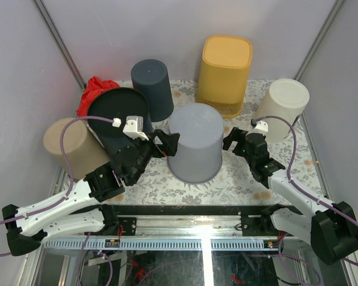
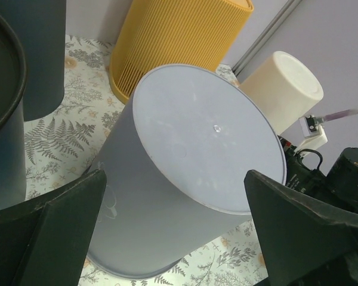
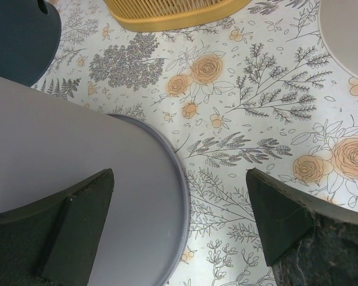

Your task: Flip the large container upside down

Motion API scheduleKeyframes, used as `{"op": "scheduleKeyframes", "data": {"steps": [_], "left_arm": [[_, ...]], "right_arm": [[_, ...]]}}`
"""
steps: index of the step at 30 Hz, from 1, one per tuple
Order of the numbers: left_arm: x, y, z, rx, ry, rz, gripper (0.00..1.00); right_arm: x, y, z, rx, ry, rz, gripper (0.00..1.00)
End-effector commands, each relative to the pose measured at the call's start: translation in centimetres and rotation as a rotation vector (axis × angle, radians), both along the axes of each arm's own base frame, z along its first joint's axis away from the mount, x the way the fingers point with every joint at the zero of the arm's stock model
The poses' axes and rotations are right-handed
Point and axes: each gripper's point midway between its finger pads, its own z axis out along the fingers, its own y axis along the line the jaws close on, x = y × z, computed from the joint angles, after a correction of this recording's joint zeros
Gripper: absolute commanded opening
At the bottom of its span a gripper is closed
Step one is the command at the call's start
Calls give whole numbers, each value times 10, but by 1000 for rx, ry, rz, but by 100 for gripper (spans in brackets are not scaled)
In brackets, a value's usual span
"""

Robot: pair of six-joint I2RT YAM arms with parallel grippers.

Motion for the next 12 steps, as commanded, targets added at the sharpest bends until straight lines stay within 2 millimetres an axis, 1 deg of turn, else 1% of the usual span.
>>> {"op": "scheduleKeyframes", "data": {"steps": [1,7,12], "left_arm": [[1,5,4,-16,1,31,100],[1,6,1,-17,12,42,100],[0,9,4,-23,11,45,100]], "right_arm": [[4,3,21,19,-67,8,99],[3,4,24,27,-76,13,99],[5,7,18,16,-44,25,100]]}}
